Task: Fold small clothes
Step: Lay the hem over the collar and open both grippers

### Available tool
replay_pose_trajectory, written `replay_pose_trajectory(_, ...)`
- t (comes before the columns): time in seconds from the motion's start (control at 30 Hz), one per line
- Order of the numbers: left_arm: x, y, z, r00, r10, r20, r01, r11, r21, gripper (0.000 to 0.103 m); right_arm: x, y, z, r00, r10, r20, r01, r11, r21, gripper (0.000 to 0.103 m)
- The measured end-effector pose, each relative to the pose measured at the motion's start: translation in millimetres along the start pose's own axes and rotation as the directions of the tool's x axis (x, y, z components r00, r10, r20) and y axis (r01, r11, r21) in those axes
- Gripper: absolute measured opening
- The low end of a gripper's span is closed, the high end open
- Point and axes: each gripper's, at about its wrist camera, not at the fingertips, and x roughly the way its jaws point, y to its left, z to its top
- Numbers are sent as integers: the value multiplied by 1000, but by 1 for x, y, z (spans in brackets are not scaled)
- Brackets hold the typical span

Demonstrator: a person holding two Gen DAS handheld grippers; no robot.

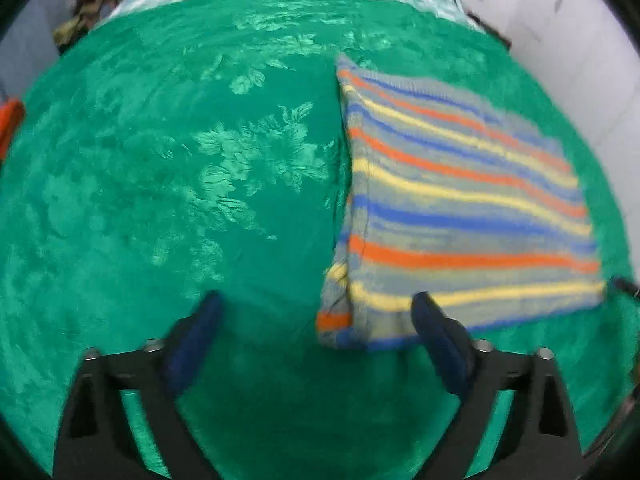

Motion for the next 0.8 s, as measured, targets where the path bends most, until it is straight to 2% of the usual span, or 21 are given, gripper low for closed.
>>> replay_pose_trajectory(0.07, 21, -3, 2, 998, -43, -46, 40, 997, -65, 90, 12, -5, 0, 1000, 17, -6, -17, 999, 39, 75)
replay_pose_trajectory(0.1, 28, -7, 0, 997, -59, -52, 55, 994, -90, 83, 24, -7, 2, 999, 32, -20, -31, 997, 75, 74)
replay_pose_trajectory(0.13, 30, -16, -1, 998, -56, -33, 53, 995, -79, 65, 42, -13, -1, 994, 101, -39, -95, 986, 135, 71)
replay_pose_trajectory(0.17, 31, -24, -1, 999, -41, -27, 40, 998, -44, 47, 51, -12, 0, 992, 122, -36, -116, 982, 149, 66)
replay_pose_trajectory(0.2, 31, -31, -4, 998, -41, -45, 40, 999, -21, 10, 56, -8, 1, 996, 82, -22, -79, 991, 112, 58)
replay_pose_trajectory(0.23, 28, -31, -4, 996, -61, -69, 59, 998, -34, 6, 56, -8, 3, 999, 38, -30, -36, 996, 82, 23)
replay_pose_trajectory(0.27, 24, -27, -2, 994, -72, -77, 68, 996, -49, 6, 55, -12, 2, 998, 47, -51, -42, 995, 90, 9)
replay_pose_trajectory(0.3, 17, -23, 0, 992, -89, -87, 84, 995, -59, 5, 49, -22, 4, 992, 102, -75, -91, 986, 139, 9)
replay_pose_trajectory(0.4, -9, -19, 4, 985, -134, -107, 130, 990, -52, 5, 16, -28, 10, 991, 81, -105, -67, 990, 126, 8)
replay_pose_trajectory(0.47, -10, -21, 1, 986, -110, -125, 109, 994, -16, 5, 3, -21, 13, 991, 62, -120, -50, 993, 105, 7)
replay_pose_trajectory(0.5, 1, -22, -8, 982, -89, -166, 89, 996, -9, 5, -2, -19, 13, 991, 38, -129, -29, 997, 75, 7)
replay_pose_trajectory(0.57, 20, -18, -24, 974, -57, -217, 56, 998, -12, 5, 6, -22, 1, 983, -27, -179, 37, 998, 52, 5)
replay_pose_trajectory(0.6, 24, -19, -28, 977, -49, -209, 48, 999, -8, 6, 18, -32, -12, 972, -54, -229, 70, 996, 61, 5)
replay_pose_trajectory(0.67, 18, -24, -25, 982, -46, -183, 46, 999, 1, 16, 26, -40, -21, 976, -45, -213, 63, 995, 80, 5)
replay_pose_trajectory(0.7, 10, -26, -23, 985, -27, -172, 31, 999, 22, 24, 22, -38, -19, 980, -44, -192, 61, 995, 83, 5)
replay_pose_trajectory(0.73, 3, -28, -21, 988, 0, -157, 7, 999, 42, 31, 18, -36, -17, 983, -43, -180, 57, 995, 77, 14)
replay_pose_trajectory(0.77, -8, -29, -18, 992, 34, -121, -27, 998, 62, 36, 13, -34, -16, 983, -56, -176, 66, 996, 55, 31)
replay_pose_trajectory(0.8, -22, -29, -14, 996, 56, -71, -51, 996, 77, 50, 7, -30, -16, 982, -87, -170, 94, 995, 29, 38)
